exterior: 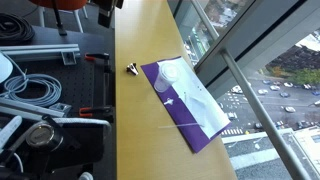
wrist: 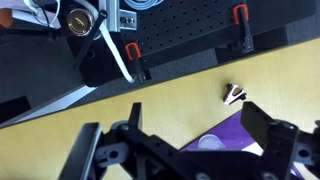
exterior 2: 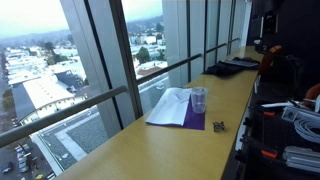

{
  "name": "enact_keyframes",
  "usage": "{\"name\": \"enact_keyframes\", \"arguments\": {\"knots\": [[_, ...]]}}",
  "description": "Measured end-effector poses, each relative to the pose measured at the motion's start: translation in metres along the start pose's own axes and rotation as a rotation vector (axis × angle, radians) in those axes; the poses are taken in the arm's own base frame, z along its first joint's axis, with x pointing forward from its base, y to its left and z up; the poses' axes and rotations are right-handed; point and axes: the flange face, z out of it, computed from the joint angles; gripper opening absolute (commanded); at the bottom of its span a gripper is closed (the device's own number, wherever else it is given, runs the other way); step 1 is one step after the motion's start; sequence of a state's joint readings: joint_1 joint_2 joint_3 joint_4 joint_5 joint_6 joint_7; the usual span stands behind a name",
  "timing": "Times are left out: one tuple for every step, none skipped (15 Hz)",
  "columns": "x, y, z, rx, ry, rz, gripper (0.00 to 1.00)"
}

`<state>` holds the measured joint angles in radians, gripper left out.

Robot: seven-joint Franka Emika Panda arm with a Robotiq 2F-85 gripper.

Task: Put the straw in the cup

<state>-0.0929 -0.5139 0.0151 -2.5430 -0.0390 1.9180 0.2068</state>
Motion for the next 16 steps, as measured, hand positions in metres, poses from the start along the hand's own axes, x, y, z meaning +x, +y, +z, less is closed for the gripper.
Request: {"name": "enact_keyframes", "arguments": {"knots": [[0.000,0.000,0.000,0.000,0.000,0.000,1.00],[0.000,0.000,0.000,0.000,0.000,0.000,1.00],[0.000,0.000,0.000,0.000,0.000,0.000,1.00],[0.000,0.000,0.000,0.000,0.000,0.000,1.00],[0.000,0.000,0.000,0.000,0.000,0.000,1.00],[0.000,0.000,0.000,0.000,0.000,0.000,1.00],[0.000,0.000,0.000,0.000,0.000,0.000,1.00],[0.000,0.000,0.001,0.000,-0.002,-0.001,1.00],[0.001,0.000,0.001,0.001,-0.002,-0.003,1.00],[0.003,0.001,0.003,0.003,-0.001,-0.009,1.00],[0.008,0.003,0.005,0.008,0.007,-0.015,1.00],[0.015,0.006,0.007,0.015,0.018,-0.023,1.00],[0.025,0.011,0.010,0.025,0.035,-0.031,1.00],[0.037,0.019,0.012,0.035,0.052,-0.039,1.00],[0.051,0.029,0.015,0.046,0.069,-0.047,1.00],[0.067,0.040,0.018,0.053,0.087,-0.053,1.00]]}}
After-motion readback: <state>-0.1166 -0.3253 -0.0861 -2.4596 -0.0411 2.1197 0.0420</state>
